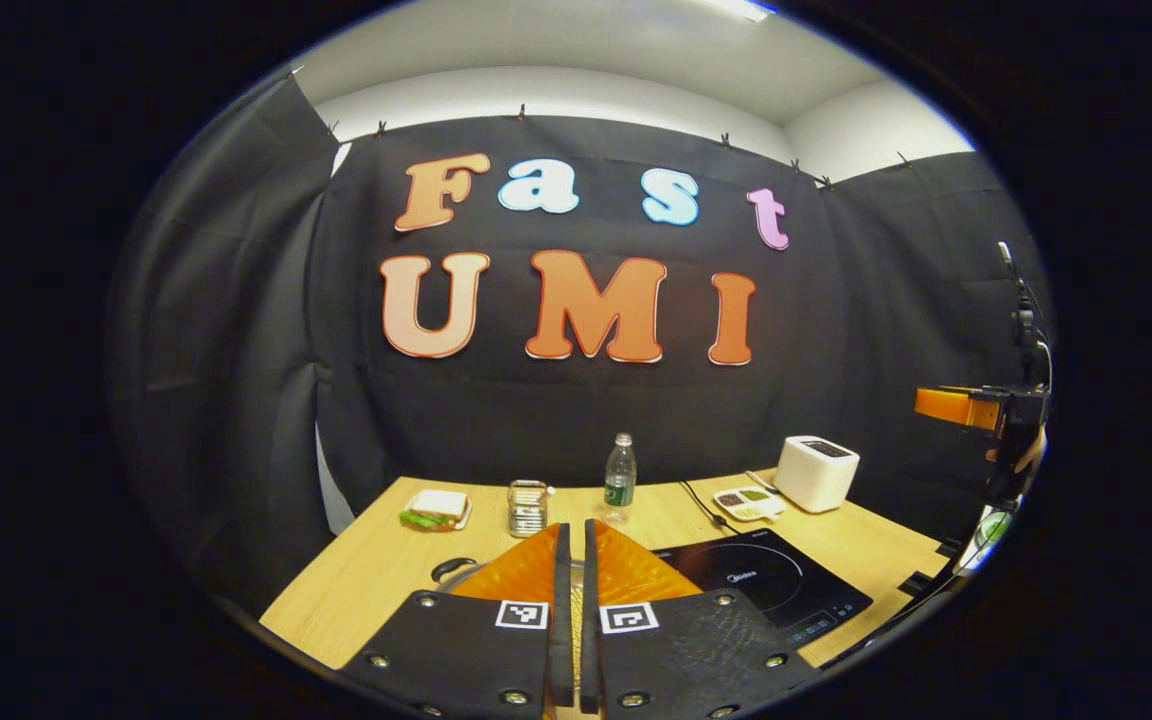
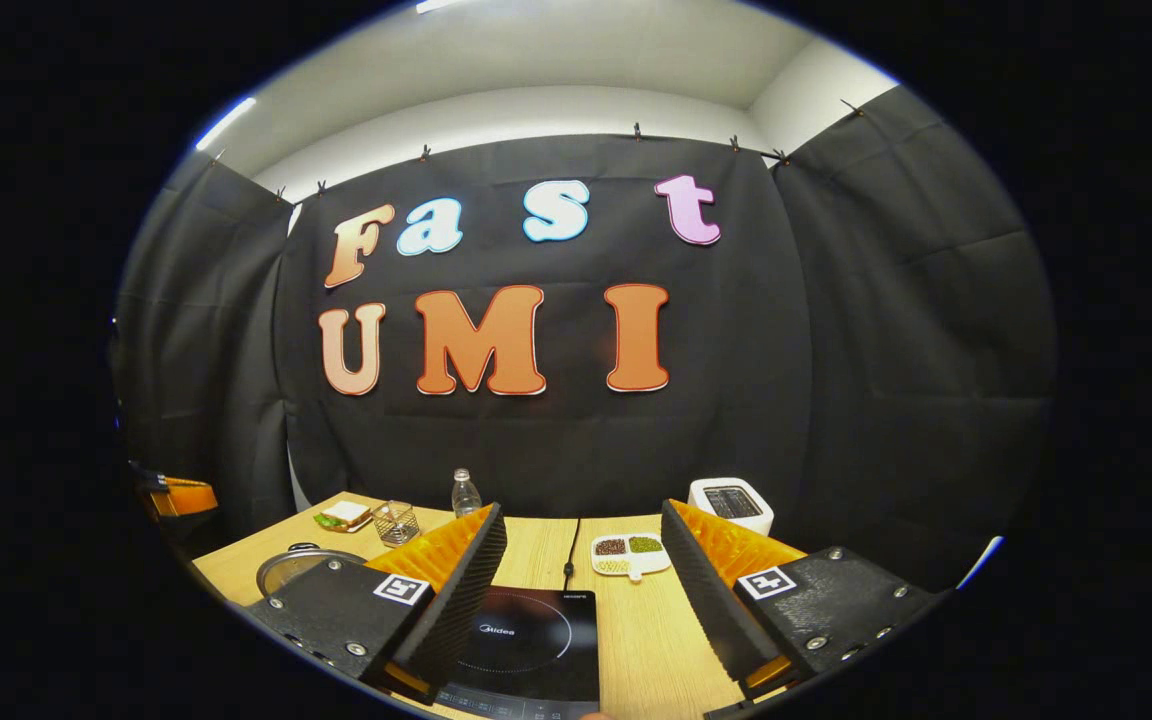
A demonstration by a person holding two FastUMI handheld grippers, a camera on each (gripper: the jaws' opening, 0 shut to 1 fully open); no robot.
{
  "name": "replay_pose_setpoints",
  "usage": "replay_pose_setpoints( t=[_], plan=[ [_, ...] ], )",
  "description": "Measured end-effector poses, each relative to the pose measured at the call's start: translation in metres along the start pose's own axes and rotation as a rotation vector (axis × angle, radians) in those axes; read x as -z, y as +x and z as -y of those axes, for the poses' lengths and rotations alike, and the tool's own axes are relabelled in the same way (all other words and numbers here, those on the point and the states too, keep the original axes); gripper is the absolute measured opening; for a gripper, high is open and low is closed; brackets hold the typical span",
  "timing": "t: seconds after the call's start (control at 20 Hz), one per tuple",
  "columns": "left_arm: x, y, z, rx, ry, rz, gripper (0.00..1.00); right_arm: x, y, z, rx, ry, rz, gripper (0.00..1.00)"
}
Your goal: First push the handle of the pot to place it horizontally, then grasp the pot with both hands and set it on the induction cooktop.
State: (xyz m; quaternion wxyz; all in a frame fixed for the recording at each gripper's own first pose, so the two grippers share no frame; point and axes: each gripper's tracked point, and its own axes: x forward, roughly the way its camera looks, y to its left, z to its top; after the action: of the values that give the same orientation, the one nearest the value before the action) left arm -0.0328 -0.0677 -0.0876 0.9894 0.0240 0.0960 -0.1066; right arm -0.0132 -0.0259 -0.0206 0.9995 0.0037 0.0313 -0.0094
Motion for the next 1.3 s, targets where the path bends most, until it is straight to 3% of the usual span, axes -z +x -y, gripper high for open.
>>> replay_pose_setpoints(
  t=[0.45, 0.6, 0.8, 0.95, 1.1, 1.25, 1.3],
  plan=[
    [0.09, -0.007, 0.015, 0.04, 0.011, -0.189, 0.04, 0.009, 0.002, -0.001, 0.001, -0.003, -0.011, 1.0],
    [0.124, -0.011, 0.015, 0.022, 0.02, -0.271, 0.05, 0.014, 0.004, 0.002, 0.008, -0.002, -0.02, 1.0],
    [0.161, -0.018, 0.032, 0.068, 0.001, -0.348, 0.04, 0.018, 0.004, 0.002, 0.006, 0.007, -0.028, 0.96],
    [0.185, -0.021, 0.032, 0.07, 0.004, -0.405, 0.05, 0.021, 0.004, 0.003, 0.001, 0.011, -0.031, 1.0],
    [0.214, -0.023, 0.03, 0.064, 0.001, -0.475, 0.05, 0.025, 0.005, 0.003, -0.001, 0.009, -0.039, 0.96],
    [0.235, -0.022, 0.035, 0.068, -0.015, -0.525, 0.05, 0.029, 0.007, 0.002, -0.005, 0.009, -0.049, 1.0],
    [0.241, -0.022, 0.035, 0.066, -0.022, -0.543, 0.05, 0.031, 0.008, 0.003, -0.005, 0.007, -0.053, 0.96]
  ],
)
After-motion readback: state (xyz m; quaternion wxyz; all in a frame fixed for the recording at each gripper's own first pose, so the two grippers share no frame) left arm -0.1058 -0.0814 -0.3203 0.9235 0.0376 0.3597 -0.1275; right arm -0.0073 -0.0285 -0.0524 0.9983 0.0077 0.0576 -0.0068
